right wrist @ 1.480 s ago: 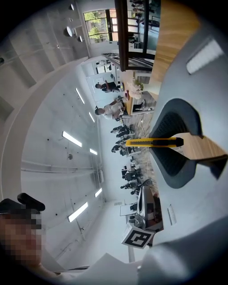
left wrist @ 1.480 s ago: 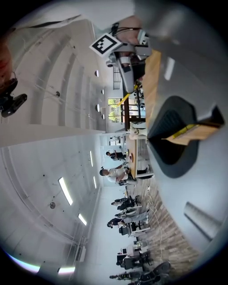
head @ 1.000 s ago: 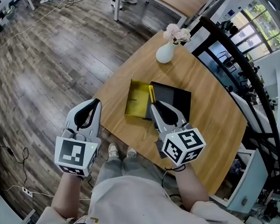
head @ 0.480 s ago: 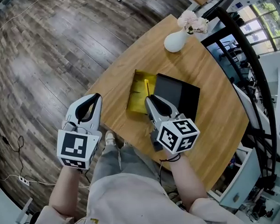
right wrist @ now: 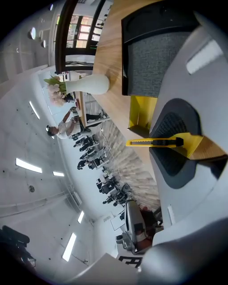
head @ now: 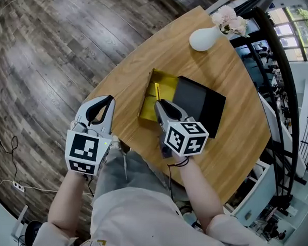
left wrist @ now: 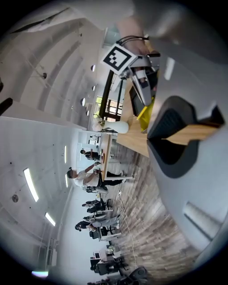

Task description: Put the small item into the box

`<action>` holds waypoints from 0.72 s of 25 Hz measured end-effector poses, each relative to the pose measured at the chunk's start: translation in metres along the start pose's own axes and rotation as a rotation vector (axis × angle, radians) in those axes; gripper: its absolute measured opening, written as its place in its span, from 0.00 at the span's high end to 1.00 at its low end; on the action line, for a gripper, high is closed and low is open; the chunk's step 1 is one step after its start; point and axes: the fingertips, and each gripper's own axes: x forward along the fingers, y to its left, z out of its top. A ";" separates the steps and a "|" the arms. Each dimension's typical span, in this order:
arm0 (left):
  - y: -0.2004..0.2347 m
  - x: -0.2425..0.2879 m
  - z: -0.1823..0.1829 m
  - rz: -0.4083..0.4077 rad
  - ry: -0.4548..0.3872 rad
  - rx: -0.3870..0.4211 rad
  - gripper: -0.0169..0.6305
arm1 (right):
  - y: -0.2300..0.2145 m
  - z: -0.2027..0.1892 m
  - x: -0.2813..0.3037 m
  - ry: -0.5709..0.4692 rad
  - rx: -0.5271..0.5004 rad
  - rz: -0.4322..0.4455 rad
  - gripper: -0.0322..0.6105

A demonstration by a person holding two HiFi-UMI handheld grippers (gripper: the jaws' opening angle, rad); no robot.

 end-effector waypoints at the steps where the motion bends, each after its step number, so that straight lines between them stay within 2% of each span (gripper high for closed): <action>1: 0.001 0.005 -0.006 -0.002 0.011 -0.002 0.97 | -0.002 -0.004 0.005 0.017 -0.006 -0.004 0.85; 8: -0.005 0.026 -0.035 -0.049 0.044 -0.037 0.97 | -0.007 -0.025 0.023 0.128 -0.055 -0.053 0.85; 13: -0.009 0.027 -0.041 -0.059 0.058 -0.053 0.97 | -0.006 -0.031 0.027 0.195 -0.041 -0.081 0.85; 18: -0.008 0.023 -0.047 -0.073 0.069 -0.067 0.97 | -0.006 -0.043 0.030 0.288 0.004 -0.144 0.85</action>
